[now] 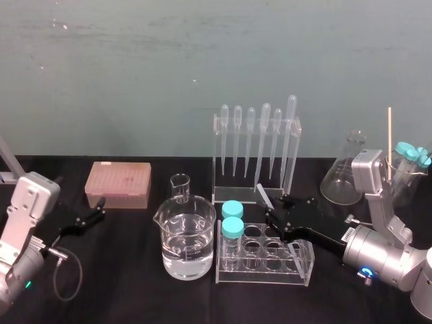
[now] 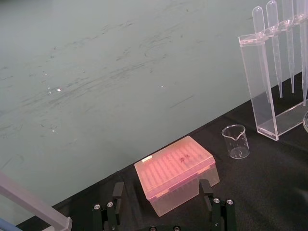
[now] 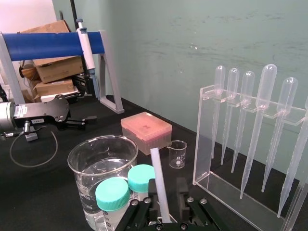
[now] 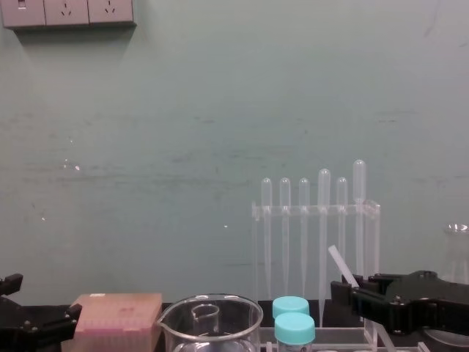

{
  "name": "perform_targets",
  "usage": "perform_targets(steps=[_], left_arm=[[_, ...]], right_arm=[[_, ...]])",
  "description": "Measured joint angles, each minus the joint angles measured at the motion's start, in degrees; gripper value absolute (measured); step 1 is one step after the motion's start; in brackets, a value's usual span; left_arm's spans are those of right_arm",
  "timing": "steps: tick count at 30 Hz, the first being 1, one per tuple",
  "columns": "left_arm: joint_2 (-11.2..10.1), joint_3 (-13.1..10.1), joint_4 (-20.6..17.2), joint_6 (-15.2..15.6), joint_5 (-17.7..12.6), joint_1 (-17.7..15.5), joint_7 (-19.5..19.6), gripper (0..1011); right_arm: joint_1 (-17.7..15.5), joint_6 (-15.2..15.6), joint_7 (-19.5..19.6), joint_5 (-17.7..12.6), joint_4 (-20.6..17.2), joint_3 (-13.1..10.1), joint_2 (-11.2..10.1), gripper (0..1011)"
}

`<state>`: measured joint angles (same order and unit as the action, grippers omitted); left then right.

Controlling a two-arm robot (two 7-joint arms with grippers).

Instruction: Pick up the stirring rod with one hand, then place it down.

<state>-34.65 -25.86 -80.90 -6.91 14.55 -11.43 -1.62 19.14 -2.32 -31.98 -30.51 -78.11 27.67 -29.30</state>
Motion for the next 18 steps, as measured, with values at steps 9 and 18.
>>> perform_targets(steps=[9, 18], left_arm=[[0.0, 0.0, 0.0, 0.0, 0.0, 0.0, 0.0, 1000], [0.0, 0.0, 0.0, 0.0, 0.0, 0.0, 0.0, 1000]], right_arm=[[0.0, -0.01, -0.02, 0.0, 0.0, 0.0, 0.0, 72], [0.0, -0.01, -0.05, 0.0, 0.0, 0.0, 0.0, 72]])
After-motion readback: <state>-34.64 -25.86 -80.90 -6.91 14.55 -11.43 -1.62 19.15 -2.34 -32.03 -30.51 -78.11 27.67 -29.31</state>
